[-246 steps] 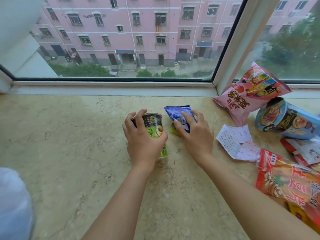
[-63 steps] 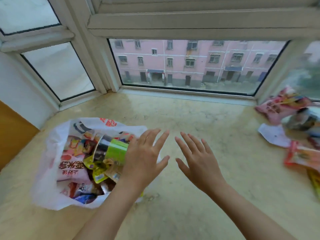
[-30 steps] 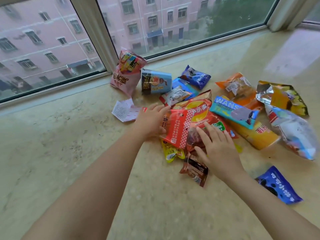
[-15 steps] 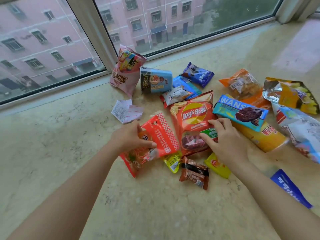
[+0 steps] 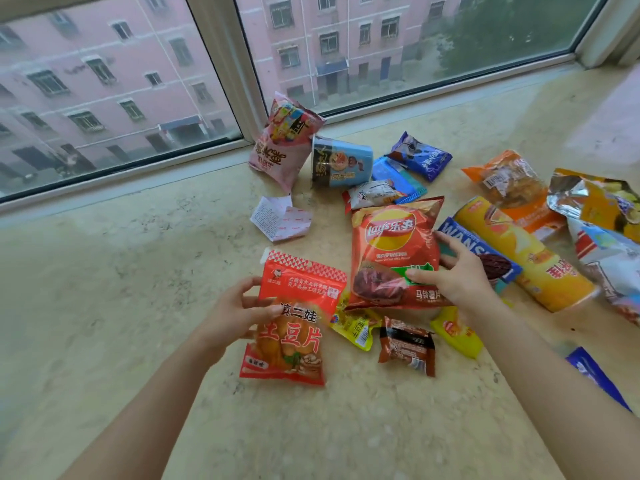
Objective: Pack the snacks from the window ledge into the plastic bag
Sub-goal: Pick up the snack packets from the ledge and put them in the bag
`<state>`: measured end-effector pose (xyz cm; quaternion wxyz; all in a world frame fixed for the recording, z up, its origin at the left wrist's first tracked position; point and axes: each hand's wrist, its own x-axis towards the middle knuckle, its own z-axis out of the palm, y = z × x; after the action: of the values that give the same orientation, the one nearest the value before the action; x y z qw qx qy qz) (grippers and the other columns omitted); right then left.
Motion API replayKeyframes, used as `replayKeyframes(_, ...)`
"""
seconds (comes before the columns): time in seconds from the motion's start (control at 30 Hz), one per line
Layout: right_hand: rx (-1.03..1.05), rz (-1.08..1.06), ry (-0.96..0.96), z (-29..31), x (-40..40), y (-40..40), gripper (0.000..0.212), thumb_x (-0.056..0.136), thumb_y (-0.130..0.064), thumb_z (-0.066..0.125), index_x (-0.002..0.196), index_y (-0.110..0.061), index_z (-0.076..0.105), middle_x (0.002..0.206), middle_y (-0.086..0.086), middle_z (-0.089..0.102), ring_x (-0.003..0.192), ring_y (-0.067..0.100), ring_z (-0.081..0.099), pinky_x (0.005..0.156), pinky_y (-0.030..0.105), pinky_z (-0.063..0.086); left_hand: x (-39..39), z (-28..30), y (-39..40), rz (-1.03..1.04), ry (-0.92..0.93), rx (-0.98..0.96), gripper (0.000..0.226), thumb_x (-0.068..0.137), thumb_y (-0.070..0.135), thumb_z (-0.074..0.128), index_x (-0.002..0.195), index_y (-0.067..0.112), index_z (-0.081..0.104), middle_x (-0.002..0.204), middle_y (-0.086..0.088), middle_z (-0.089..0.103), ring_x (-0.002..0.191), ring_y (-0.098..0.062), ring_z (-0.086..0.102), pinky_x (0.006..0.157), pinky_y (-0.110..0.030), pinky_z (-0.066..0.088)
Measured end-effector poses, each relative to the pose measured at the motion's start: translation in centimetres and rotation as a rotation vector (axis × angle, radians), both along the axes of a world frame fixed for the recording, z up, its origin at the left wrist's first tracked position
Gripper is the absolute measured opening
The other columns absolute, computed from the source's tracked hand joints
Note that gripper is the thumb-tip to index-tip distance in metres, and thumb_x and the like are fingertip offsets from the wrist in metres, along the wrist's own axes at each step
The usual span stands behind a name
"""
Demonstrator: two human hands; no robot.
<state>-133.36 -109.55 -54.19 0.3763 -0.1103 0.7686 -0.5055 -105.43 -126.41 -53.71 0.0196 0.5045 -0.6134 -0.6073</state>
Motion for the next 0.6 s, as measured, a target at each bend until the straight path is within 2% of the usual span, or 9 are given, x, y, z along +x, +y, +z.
replayKeyframes(0.13, -0.107, 0.013, -0.002, 0.8, 1.9, -0.1, 0.088, 0.063, 0.005, 0.082, 0.134, -0.034, 0.047, 0.112, 0.004, 0.067, 0.096, 0.019, 0.067, 0.085, 0.048, 0.055, 2.5, 0.7, 0.4, 0.109, 0.074, -0.009, 0.053, 0.077, 0.015, 0.077, 0.121, 0.031, 0.053, 0.1, -0.003, 0.074, 0.086, -0.021, 0.072, 0.064, -0.034, 0.053)
replayKeyframes(0.27, -0.205, 0.046, 0.077, 2.5, 4.5, -0.6, 0.08, 0.065, 0.007, 0.08, 0.125, -0.038, 0.052, 0.105, 0.0, 0.069, 0.08, 0.008, 0.07, 0.074, 0.039, 0.058, 5.5, 2.5, 0.5, 0.258, 0.163, -0.061, 0.053, 0.078, 0.013, 0.076, 0.122, 0.03, 0.053, 0.102, -0.005, 0.073, 0.085, -0.019, 0.072, 0.061, -0.033, 0.055)
replayKeyframes(0.43, -0.322, 0.132, 0.139, 5.5, 9.4, -2.9, 0.082, 0.065, 0.004, 0.081, 0.131, -0.034, 0.051, 0.108, -0.003, 0.068, 0.092, 0.018, 0.068, 0.083, 0.043, 0.056, 10.3, 5.2, 0.8, 0.368, 0.229, -0.131, 0.053, 0.078, 0.015, 0.076, 0.122, 0.031, 0.053, 0.103, -0.003, 0.073, 0.085, -0.017, 0.072, 0.06, -0.031, 0.055)
replayKeyframes(0.6, -0.403, 0.257, 0.155, 7.3, 16.2, -5.6, 0.08, 0.063, 0.004, 0.081, 0.13, -0.029, 0.054, 0.109, -0.002, 0.07, 0.089, 0.015, 0.067, 0.082, 0.03, 0.057, 17.4, 7.2, 0.8, 0.497, 0.258, -0.217, 0.049, 0.078, 0.014, 0.076, 0.116, 0.036, 0.055, 0.098, 0.002, 0.074, 0.082, -0.015, 0.073, 0.061, -0.031, 0.054)
